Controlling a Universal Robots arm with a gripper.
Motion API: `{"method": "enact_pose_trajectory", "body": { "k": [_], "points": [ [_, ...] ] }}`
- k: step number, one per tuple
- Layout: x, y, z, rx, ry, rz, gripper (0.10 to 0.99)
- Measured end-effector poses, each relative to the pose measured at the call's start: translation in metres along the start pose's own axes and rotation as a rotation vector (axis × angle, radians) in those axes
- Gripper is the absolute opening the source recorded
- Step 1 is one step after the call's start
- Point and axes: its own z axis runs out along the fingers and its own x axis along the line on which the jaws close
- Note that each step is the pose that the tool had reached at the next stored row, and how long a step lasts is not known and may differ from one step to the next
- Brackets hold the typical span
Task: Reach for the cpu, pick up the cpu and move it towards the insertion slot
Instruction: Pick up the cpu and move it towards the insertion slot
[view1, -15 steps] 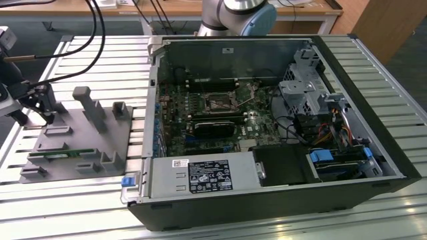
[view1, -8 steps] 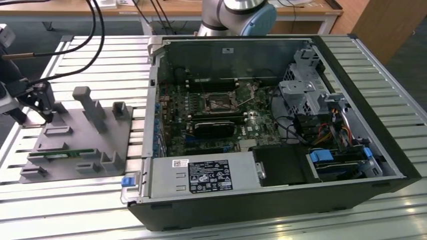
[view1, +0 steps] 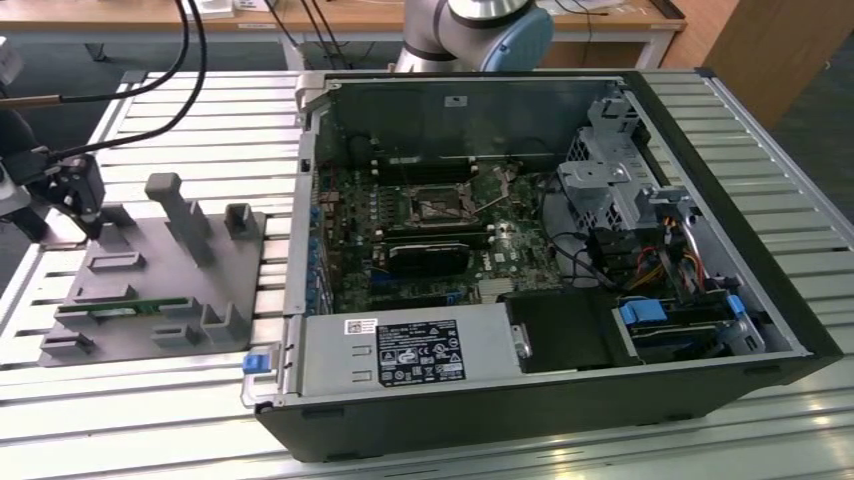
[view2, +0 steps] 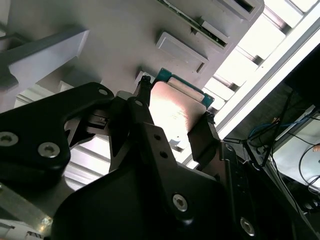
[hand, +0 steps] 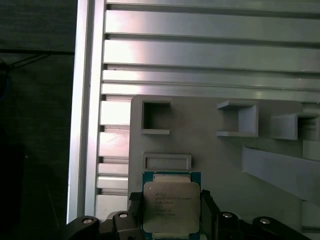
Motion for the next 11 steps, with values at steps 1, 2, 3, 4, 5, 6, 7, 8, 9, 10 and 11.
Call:
{"method": "enact_pose_trajectory", "body": {
  "k": [1,2,3,4,5,6,7,8,9,10,11],
  "points": [
    [0.0,0.0001,-0.0008,0.0,0.0,0.0,0.545],
    [0.0,0.0002,-0.0016,0.0,0.0,0.0,0.545],
    [0.0,0.0004,-0.0023,0.0,0.0,0.0,0.545],
    [0.0,0.0005,-0.003,0.0,0.0,0.0,0.545],
    [-0.0001,0.0006,-0.0037,0.0,0.0,0.0,0.545],
    [-0.0001,0.0007,-0.0044,0.0,0.0,0.0,0.545],
    [-0.0001,0.0008,-0.0052,0.0,0.0,0.0,0.545],
    [-0.0001,0.001,-0.0061,0.0,0.0,0.0,0.545],
    [-0.0001,0.0012,-0.0069,0.0,-0.0001,0.0,0.545],
    [-0.0001,0.0012,-0.0078,0.0,0.0,0.0,0.545],
    [-0.0001,0.0014,-0.0087,0.0,0.0,0.0,0.545]
  ]
}}
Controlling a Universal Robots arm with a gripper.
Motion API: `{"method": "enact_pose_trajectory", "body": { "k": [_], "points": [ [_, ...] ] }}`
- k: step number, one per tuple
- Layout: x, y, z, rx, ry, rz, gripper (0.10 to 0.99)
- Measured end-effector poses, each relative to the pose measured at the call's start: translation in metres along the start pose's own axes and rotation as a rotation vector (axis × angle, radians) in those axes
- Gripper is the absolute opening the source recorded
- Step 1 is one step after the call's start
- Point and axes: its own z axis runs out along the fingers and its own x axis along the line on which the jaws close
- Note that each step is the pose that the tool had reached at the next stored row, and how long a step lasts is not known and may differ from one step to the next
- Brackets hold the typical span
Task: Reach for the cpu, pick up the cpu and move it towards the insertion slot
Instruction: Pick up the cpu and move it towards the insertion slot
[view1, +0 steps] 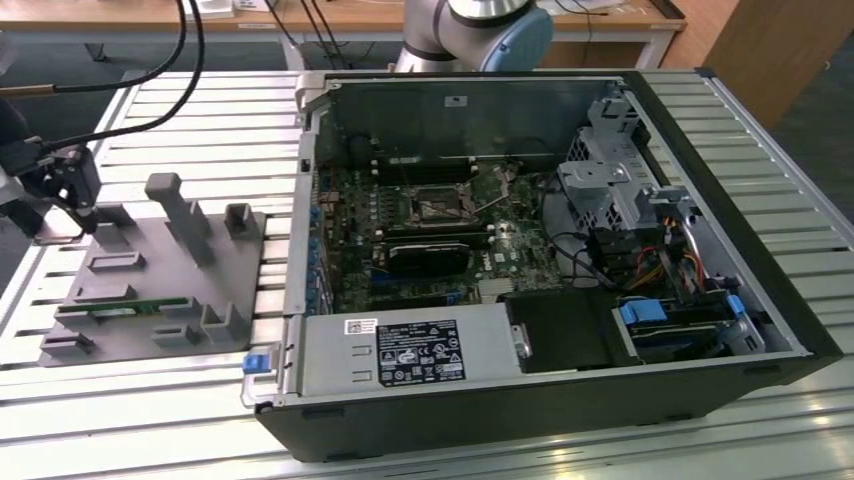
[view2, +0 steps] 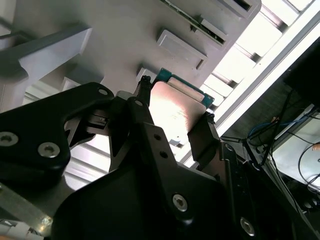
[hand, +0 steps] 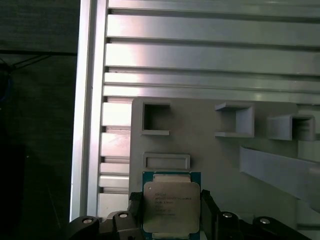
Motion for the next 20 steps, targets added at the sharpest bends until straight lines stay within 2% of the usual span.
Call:
{"method": "enact_pose_trajectory", "body": {
  "k": [20],
  "points": [
    [-0.0002,0.002,-0.0165,0.0,0.0,0.0,0.545]
  ]
}}
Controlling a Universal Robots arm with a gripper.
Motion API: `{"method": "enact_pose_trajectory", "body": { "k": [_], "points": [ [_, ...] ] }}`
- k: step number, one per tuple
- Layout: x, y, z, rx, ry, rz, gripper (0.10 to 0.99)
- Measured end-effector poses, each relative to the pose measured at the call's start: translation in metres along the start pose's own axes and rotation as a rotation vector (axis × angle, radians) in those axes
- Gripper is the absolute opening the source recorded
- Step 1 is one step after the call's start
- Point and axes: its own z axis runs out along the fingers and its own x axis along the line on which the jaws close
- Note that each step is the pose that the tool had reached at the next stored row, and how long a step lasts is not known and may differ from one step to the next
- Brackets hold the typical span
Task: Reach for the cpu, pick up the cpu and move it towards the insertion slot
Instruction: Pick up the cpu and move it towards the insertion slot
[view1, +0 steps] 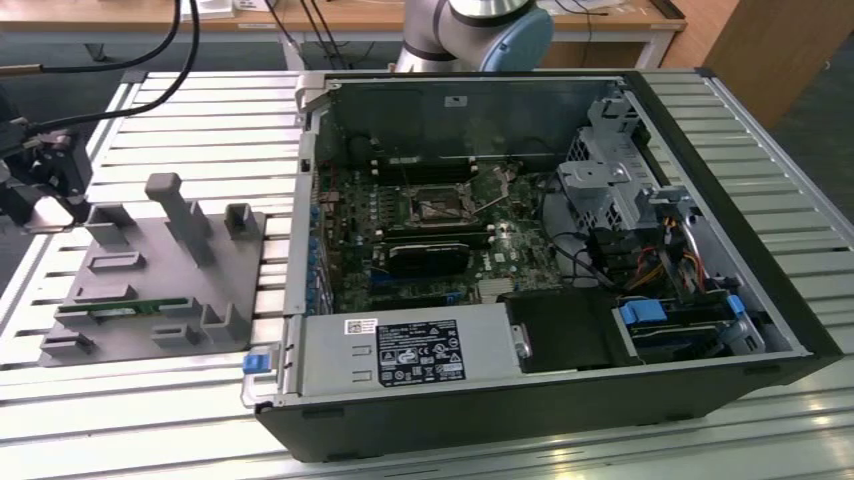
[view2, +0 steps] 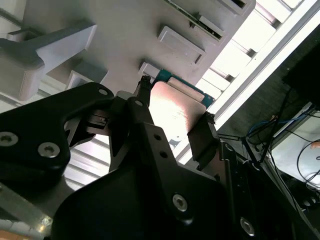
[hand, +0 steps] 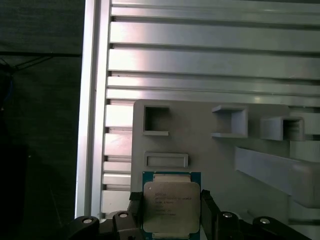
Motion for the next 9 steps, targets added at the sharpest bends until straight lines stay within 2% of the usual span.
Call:
{"method": "enact_pose_trajectory", "body": {
  "k": [9],
  "points": [
    [-0.0001,0.0017,-0.0128,0.001,0.0001,0.0,0.545]
  ]
}}
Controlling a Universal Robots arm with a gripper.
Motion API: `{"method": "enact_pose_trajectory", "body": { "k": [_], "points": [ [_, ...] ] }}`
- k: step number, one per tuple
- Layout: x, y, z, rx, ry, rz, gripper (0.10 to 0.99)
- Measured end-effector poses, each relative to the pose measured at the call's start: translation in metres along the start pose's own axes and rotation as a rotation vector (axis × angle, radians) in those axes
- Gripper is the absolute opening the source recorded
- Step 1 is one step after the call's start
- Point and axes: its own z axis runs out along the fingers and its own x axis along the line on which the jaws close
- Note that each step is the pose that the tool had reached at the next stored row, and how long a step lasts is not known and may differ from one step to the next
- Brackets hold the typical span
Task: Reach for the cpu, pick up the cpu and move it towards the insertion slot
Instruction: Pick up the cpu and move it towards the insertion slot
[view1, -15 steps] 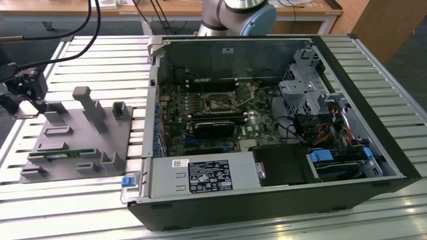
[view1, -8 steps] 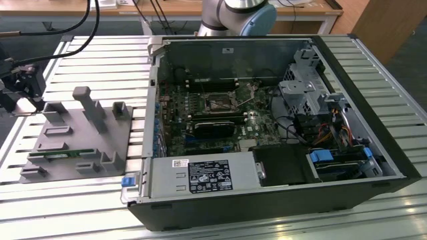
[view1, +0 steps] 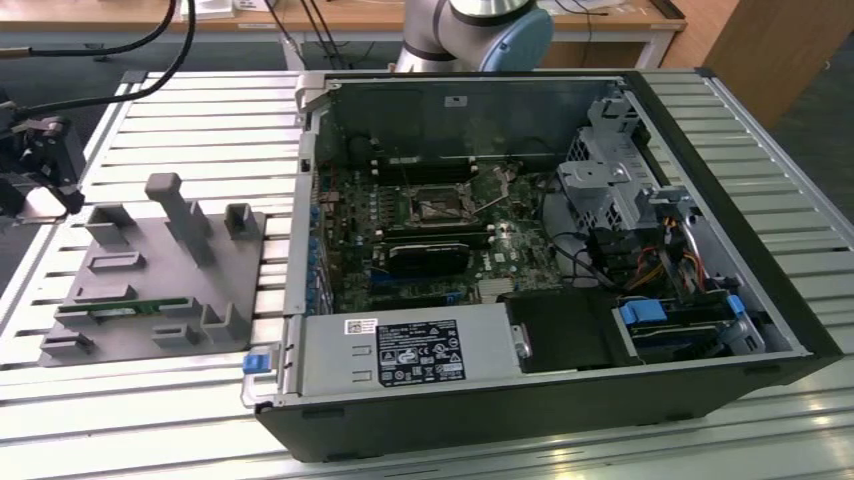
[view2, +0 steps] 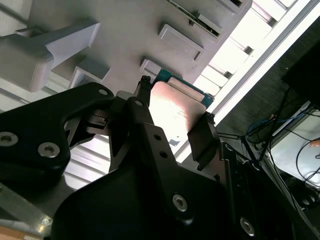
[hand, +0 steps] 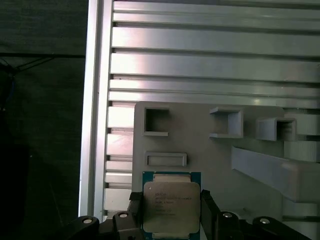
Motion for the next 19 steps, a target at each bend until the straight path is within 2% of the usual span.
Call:
{"method": "enact_pose_trajectory", "body": {
  "k": [19],
  "points": [
    [-0.0001,0.0015,-0.0155,0.0,0.0,0.0,0.545]
  ]
}}
